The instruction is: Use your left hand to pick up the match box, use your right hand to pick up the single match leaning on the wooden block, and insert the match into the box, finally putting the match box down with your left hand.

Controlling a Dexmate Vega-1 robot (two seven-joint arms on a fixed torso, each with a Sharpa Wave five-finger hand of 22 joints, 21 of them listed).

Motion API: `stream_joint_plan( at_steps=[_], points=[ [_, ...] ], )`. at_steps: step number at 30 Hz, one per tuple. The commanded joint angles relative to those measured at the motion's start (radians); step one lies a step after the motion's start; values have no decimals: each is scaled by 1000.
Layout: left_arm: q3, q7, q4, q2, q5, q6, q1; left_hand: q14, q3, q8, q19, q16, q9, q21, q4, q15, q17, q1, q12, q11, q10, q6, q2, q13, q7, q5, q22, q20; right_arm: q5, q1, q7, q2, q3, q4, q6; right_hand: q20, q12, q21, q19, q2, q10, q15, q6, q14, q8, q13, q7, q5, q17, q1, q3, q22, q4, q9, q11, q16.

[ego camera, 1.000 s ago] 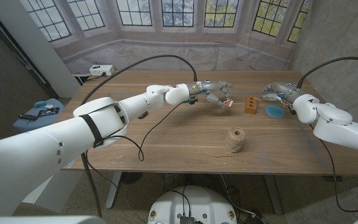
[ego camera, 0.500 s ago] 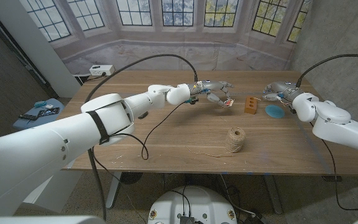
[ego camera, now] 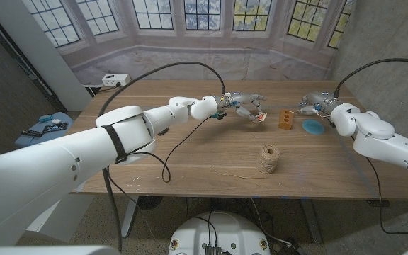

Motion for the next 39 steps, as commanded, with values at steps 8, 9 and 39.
stream_joint_plan(
  at_steps=[8, 9, 39],
  points=[
    [7, -8, 22, -6, -23, 3, -3, 8, -5, 6, -1, -2, 1, -1, -2, 0, 3, 4, -2, -2, 9, 6, 10, 6, 5, -2, 4, 3, -99, 71, 38, 51, -49, 78, 35, -28, 14, 11, 39, -5, 54, -113, 52, 41, 16, 5, -11, 6, 5, 49, -10, 6, 2, 3, -8, 17],
    [8, -8, 23, -7, -23, 3, -4, 8, -5, 7, -1, -2, 1, -1, -2, -1, 3, 4, -1, -2, 9, 7, 10, 6, 5, -2, 4, 2, -101, 70, 39, 52, -48, 78, 34, -29, 15, 11, 41, -5, 55, -113, 53, 41, 16, 5, -11, 6, 6, 50, -11, 6, 2, 3, -7, 17],
    [27, -12, 50, -18, -59, 13, -7, 9, -10, 8, 0, -3, 2, 0, -3, 0, 3, 6, -2, -1, 11, 9, 13, 6, 7, -3, 4, 2, -173, 112, 35, 114, -90, 149, 47, -50, 21, 23, 108, -32, 138, -150, 179, 126, 42, 7, -26, 12, 14, 143, -38, 10, 4, 6, -27, 47]
  ],
)
